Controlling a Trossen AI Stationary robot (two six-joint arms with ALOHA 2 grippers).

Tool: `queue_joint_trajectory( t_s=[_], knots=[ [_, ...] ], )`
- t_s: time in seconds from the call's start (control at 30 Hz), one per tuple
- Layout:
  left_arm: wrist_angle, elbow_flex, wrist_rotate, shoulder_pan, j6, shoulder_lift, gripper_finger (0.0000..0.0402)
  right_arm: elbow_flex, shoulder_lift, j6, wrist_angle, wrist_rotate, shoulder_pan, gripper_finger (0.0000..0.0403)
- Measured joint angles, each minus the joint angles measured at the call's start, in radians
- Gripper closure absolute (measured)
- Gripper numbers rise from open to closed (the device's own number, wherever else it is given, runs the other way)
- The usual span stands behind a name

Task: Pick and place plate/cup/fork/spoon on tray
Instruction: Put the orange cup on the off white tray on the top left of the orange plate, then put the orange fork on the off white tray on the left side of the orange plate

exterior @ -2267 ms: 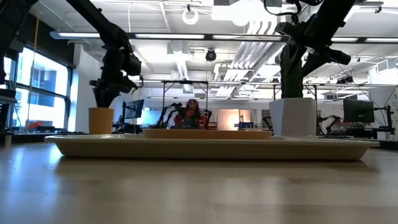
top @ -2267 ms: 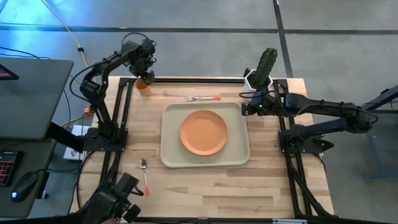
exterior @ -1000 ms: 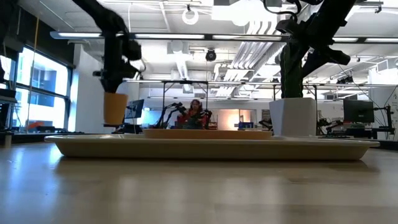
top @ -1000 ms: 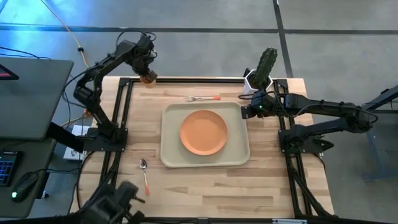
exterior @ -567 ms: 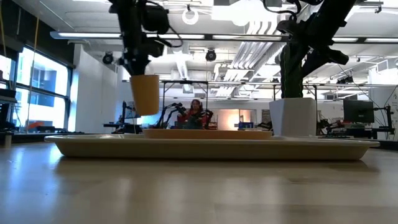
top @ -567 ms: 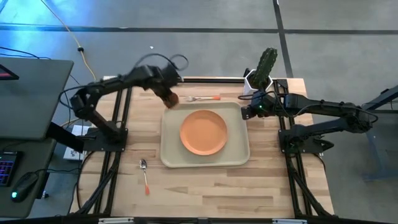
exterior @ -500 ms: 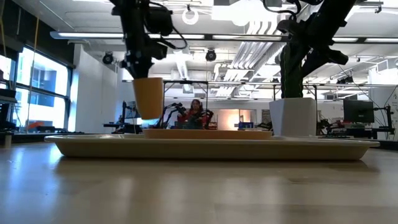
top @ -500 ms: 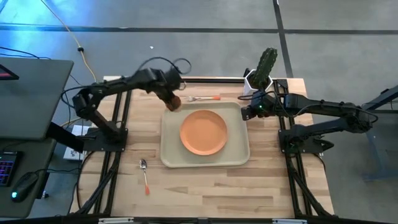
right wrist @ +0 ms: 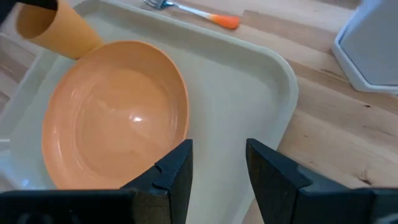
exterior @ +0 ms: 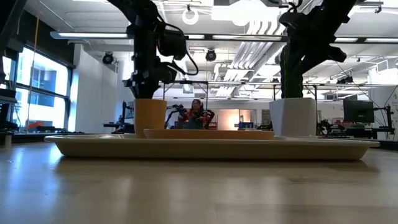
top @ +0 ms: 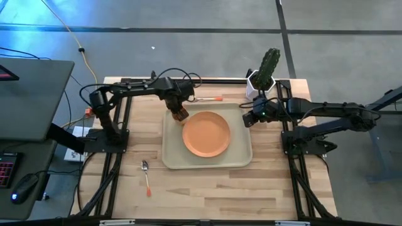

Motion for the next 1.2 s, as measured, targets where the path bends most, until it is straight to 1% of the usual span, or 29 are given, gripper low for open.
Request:
queue_joint_trajectory(
  t_s=[0.13,0.23,0.4,0.57,0.63,0.73,0.8,0.83,0.9,0.93,1.0,1.07,1.13,1.2],
  knots=[
    [0.001,0.000,0.000,-0.001,-0.046,0.000,0.0380,0.000,0.000,-0.001,0.035,0.027,0.022,0.0263],
    [-0.007,0.002,-0.004,0.004,-0.055,-0.019,0.0363,0.000,0.000,-0.017,0.068,0.042,0.032,0.0263],
    [-0.010,0.002,-0.010,0.031,-0.086,-0.063,0.0319,0.000,0.000,-0.052,0.094,0.033,0.032,0.0263],
    [-0.021,0.002,-0.024,0.062,-0.114,-0.144,0.0273,0.000,0.000,-0.061,0.094,0.032,0.032,0.0263],
    [-0.017,0.002,-0.073,0.064,-0.135,-0.191,0.0259,0.000,0.000,-0.063,0.095,0.032,0.032,0.0263],
    [0.020,0.003,-0.185,0.050,-0.144,-0.260,0.0249,0.000,0.000,-0.063,0.107,0.025,0.032,0.0263],
    [0.065,0.003,-0.227,0.041,-0.133,-0.299,0.0248,0.000,0.000,-0.078,0.143,0.018,0.032,0.0263],
    [0.104,0.003,-0.230,0.039,-0.119,-0.318,0.0248,0.000,0.000,-0.088,0.172,0.013,0.032,0.0263],
    [0.187,0.003,-0.211,0.044,-0.066,-0.350,0.0249,0.000,0.000,-0.110,0.244,0.005,0.032,0.0263],
    [0.228,0.003,-0.177,0.054,-0.029,-0.363,0.0250,0.000,0.000,-0.123,0.282,0.000,0.032,0.0263],
    [0.299,0.003,-0.061,0.088,0.027,-0.379,0.0254,0.000,0.000,-0.152,0.351,-0.009,0.032,0.0263],
    [0.348,0.003,0.038,0.125,0.028,-0.389,0.0259,0.000,0.000,-0.172,0.397,-0.011,0.032,0.0263],
    [0.376,0.003,0.076,0.147,0.016,-0.391,0.0265,0.000,0.000,-0.175,0.411,-0.004,0.032,0.0263],
    [0.386,0.003,0.078,0.159,0.026,-0.391,0.0272,0.000,0.000,-0.174,0.405,0.018,0.032,0.0263]
  ],
)
